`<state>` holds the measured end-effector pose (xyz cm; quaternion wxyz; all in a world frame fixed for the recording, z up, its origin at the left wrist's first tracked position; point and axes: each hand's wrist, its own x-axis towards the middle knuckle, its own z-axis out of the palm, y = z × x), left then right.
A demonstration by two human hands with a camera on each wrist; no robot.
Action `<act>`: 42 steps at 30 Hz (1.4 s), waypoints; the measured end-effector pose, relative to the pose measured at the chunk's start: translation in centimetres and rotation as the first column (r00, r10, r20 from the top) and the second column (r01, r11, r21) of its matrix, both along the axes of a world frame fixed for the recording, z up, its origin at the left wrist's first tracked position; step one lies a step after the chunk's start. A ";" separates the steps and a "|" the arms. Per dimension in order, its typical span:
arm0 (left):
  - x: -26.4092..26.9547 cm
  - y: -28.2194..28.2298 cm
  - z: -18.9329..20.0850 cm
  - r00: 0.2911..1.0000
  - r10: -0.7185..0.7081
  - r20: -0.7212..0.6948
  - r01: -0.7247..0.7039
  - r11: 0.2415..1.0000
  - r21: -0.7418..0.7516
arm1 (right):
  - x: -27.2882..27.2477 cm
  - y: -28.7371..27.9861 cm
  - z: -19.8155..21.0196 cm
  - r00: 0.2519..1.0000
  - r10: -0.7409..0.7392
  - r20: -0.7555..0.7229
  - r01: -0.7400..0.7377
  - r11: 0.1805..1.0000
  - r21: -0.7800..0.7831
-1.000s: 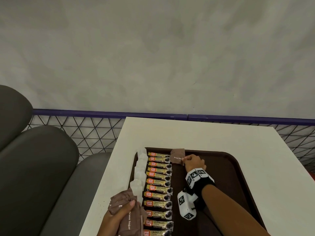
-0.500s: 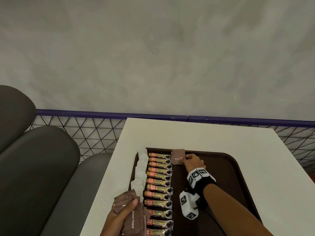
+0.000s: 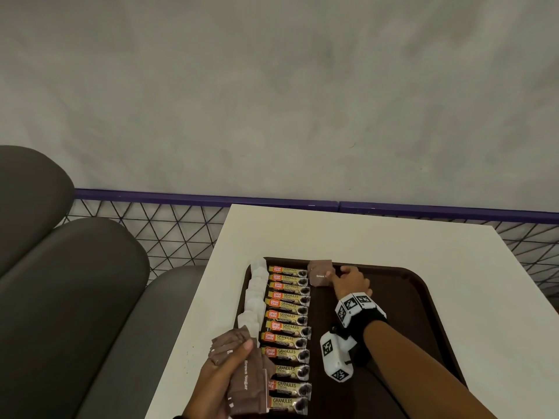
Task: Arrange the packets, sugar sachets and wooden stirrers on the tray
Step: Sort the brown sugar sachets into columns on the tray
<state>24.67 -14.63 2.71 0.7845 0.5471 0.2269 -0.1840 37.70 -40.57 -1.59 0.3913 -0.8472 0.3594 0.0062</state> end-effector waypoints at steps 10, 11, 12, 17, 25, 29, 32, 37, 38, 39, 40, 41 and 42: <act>-0.7 -2.2 2.1 0.995 -0.043 0.089 0.052 0.993 -0.107 | -8.3 4.7 4.4 0.843 0.375 0.386 -0.483 0.843 0.236; -0.7 -2.5 2.3 0.996 -0.016 0.091 0.026 0.994 -0.103 | -9.4 5.3 5.0 0.823 0.421 0.382 -0.543 0.780 0.311; -0.8 -2.7 2.4 0.996 0.010 0.088 -0.002 0.995 -0.096 | -10.4 5.9 5.5 0.805 0.460 0.374 -0.584 0.727 0.362; -1.4 -3.4 3.1 0.994 0.085 0.066 -0.081 0.995 -0.062 | -13.6 8.3 6.5 0.743 0.611 0.273 -0.658 0.591 0.467; -1.9 -3.1 3.5 0.995 0.013 0.094 0.004 0.984 -0.177 | -13.0 9.1 6.1 0.833 0.468 0.295 -0.545 0.599 0.587; -2.1 -2.6 3.5 0.996 -0.061 0.060 0.073 0.970 -0.233 | -12.1 8.8 5.8 0.853 0.419 0.312 -0.518 0.600 0.609; -2.2 -2.4 3.4 0.993 -0.102 0.057 0.113 0.960 -0.257 | -11.4 8.5 5.6 0.867 0.380 0.322 -0.496 0.608 0.619; -2.1 -2.1 3.1 0.992 -0.116 0.054 0.125 0.966 -0.224 | -9.8 6.9 5.8 0.922 0.223 0.316 -0.387 0.561 0.732; -2.1 -2.0 2.9 0.993 -0.112 0.047 0.119 0.969 -0.218 | -9.1 6.2 5.7 0.934 0.176 0.310 -0.353 0.577 0.737; -2.1 -1.8 2.8 0.993 -0.111 0.044 0.117 0.970 -0.214 | -8.3 5.4 5.6 0.942 0.143 0.304 -0.325 0.615 0.718; -2.1 -1.6 2.7 0.993 -0.108 0.043 0.114 0.971 -0.209 | -7.4 4.6 5.3 0.946 0.131 0.296 -0.304 0.674 0.673; -2.0 -1.3 2.6 0.993 -0.109 0.043 0.116 0.972 -0.205 | -6.4 3.6 5.0 0.949 0.138 0.282 -0.288 0.742 0.605; -2.0 -1.0 2.5 0.993 -0.110 0.044 0.117 0.972 -0.203 | -5.4 2.7 4.6 0.953 0.152 0.263 -0.275 0.801 0.532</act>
